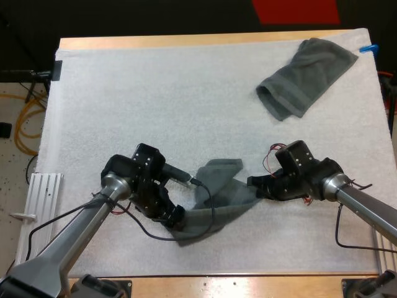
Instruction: Pick towel from pile fold and stack
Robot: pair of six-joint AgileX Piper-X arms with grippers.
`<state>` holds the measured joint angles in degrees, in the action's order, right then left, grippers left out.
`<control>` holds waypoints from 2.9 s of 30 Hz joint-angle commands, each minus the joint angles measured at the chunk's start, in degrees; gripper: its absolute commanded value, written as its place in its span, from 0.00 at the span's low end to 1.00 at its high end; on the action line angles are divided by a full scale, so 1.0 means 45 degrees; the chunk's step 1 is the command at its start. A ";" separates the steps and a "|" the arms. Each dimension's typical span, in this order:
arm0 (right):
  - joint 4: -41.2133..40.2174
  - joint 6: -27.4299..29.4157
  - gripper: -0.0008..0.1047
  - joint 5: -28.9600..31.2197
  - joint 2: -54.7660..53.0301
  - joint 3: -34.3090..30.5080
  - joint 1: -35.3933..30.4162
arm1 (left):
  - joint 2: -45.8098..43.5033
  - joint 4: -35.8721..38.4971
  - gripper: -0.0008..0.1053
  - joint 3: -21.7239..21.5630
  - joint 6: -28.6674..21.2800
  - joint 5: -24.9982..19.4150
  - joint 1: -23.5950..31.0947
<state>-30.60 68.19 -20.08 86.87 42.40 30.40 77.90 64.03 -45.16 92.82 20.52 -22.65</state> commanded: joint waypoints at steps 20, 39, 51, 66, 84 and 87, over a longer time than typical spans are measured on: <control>-0.0613 0.0913 0.01 0.2576 -0.3131 0.1619 -0.0016 | -0.2267 -0.0266 0.01 -0.1933 -0.0357 0.0496 -0.0032; -0.5370 0.1708 0.01 0.3640 -0.6605 0.5857 0.1379 | -0.4517 0.1357 0.01 -0.6729 -0.0245 0.0528 -0.0159; -0.9176 -0.0454 0.01 0.4882 -0.7367 0.6493 0.4586 | -0.5781 0.3128 0.01 -0.6577 0.0005 0.0383 -0.0600; -0.4367 0.1866 0.01 0.4219 -0.2368 0.4425 0.0151 | -0.3007 -0.5707 0.01 -0.1523 -0.0531 -0.1753 0.0210; 0.1180 0.1462 0.01 0.3114 0.2674 0.4429 -0.1381 | 0.2460 -1.0619 0.01 -0.1523 -0.0720 -0.1096 0.1820; 0.1529 0.1462 0.02 0.3267 0.2767 0.4429 -0.1381 | 0.2492 -1.0721 0.01 -0.1523 -0.0722 -0.1167 0.1820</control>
<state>-24.76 74.64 -5.29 99.72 62.27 24.50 89.35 16.73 -51.95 89.60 15.82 -14.52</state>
